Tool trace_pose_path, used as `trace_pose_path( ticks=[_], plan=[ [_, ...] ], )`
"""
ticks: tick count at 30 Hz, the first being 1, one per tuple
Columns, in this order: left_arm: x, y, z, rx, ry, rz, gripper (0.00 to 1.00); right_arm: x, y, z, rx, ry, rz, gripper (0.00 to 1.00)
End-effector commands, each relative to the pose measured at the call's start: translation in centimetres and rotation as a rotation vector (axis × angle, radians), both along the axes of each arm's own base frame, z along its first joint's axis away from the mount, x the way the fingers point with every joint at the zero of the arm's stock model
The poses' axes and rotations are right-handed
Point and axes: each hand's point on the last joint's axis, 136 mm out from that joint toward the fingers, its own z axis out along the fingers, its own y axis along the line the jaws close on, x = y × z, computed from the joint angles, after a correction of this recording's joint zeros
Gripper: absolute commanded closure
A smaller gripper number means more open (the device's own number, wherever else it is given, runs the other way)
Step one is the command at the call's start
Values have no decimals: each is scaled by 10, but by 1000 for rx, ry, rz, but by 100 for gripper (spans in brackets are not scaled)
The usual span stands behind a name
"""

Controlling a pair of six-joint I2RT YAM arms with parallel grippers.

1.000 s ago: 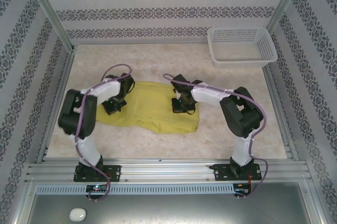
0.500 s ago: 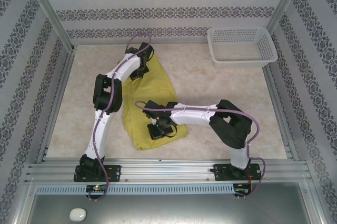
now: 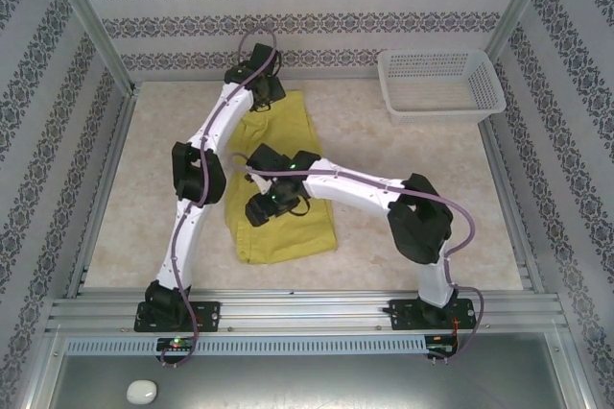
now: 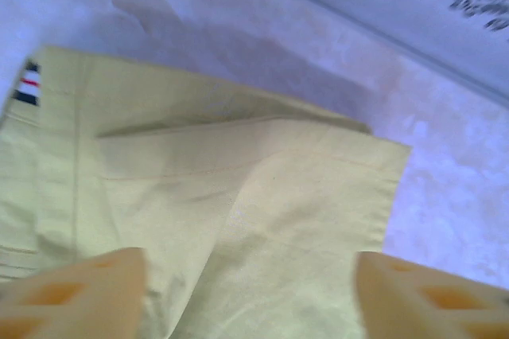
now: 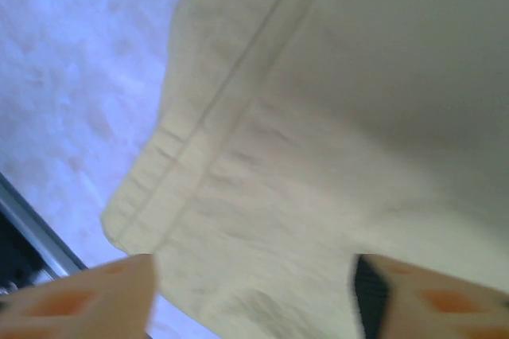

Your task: Roll up the long pants

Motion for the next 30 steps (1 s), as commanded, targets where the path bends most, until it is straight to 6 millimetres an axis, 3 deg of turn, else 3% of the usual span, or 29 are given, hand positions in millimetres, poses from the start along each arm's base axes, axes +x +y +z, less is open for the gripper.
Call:
trace_pose_path(
  ticks=[1,2,4,5,6,7,10,11,14,15,16,19,22,30],
  plan=[
    [-29,32,59,44,-24,23,0,17,-47,40,-99,-235,106,17],
    [-41,34,67,42,-19,23,5,21,-60,44,-119,-269,114,16],
    [-70,34,66,5,8,23,37,27,-83,49,-139,-320,114,16],
    [-86,33,64,-19,17,24,63,31,-95,52,-147,-350,101,15],
    [-106,32,58,-43,31,28,95,33,-106,55,-149,-382,98,15],
    [-123,29,51,-66,39,25,100,33,-114,57,-155,-413,105,15],
    [-180,15,33,-160,42,19,100,25,-134,63,-189,-501,158,14],
    [-200,13,25,-177,56,31,95,20,-139,64,-196,-518,173,14],
    [-249,10,2,-213,88,87,25,4,-152,52,-206,-488,181,14],
    [-264,9,-9,-237,106,114,8,-3,-156,45,-221,-458,186,14],
    [-275,7,-14,-260,109,125,0,-9,-160,37,-238,-437,193,14],
    [-307,8,-31,-318,141,202,0,-31,-163,14,-302,-425,272,14],
    [-330,12,-35,-318,121,260,0,-50,-162,2,-353,-437,364,14],
    [-350,8,-29,-318,142,289,0,-74,-153,-17,-423,-469,490,15]
  ],
)
